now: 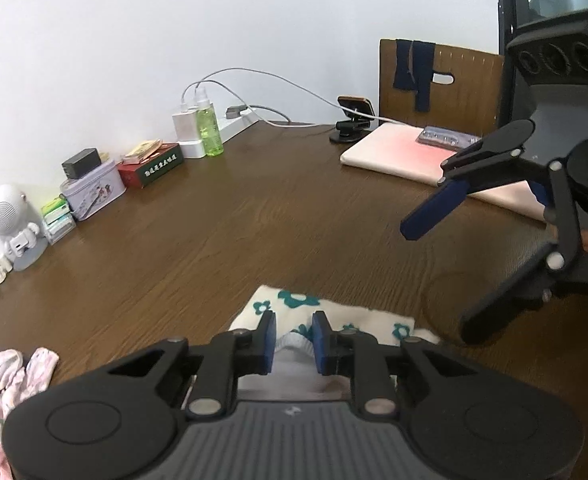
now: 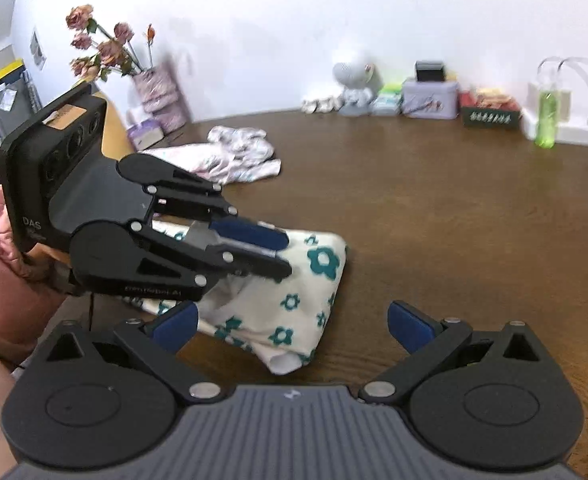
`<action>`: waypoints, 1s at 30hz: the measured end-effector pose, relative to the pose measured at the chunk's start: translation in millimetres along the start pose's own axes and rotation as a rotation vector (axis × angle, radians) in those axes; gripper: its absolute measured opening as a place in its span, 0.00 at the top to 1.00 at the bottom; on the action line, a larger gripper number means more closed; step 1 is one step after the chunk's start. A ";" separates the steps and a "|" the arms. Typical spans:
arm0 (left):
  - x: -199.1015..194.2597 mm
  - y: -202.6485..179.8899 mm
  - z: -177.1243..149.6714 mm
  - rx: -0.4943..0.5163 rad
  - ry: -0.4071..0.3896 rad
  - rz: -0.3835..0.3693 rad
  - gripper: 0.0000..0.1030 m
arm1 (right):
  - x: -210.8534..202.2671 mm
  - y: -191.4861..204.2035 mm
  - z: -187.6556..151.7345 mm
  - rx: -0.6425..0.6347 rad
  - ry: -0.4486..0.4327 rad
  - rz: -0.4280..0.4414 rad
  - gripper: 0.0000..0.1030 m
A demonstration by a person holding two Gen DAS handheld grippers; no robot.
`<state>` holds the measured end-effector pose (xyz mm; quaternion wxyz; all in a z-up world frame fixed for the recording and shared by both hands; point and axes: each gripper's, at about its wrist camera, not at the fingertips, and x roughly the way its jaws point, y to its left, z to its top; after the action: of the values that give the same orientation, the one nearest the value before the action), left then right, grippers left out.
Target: Fold clothes
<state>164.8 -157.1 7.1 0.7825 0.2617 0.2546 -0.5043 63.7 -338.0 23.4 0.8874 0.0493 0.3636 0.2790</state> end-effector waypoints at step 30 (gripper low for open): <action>-8.4 18.0 -46.2 0.019 -0.128 -0.093 0.82 | 73.3 -57.8 -11.4 0.479 0.021 0.233 0.65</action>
<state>172.2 -114.5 -18.5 0.7704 0.2243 0.2109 -0.5584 125.2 -348.9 -47.1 0.8086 0.2965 0.4204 0.2856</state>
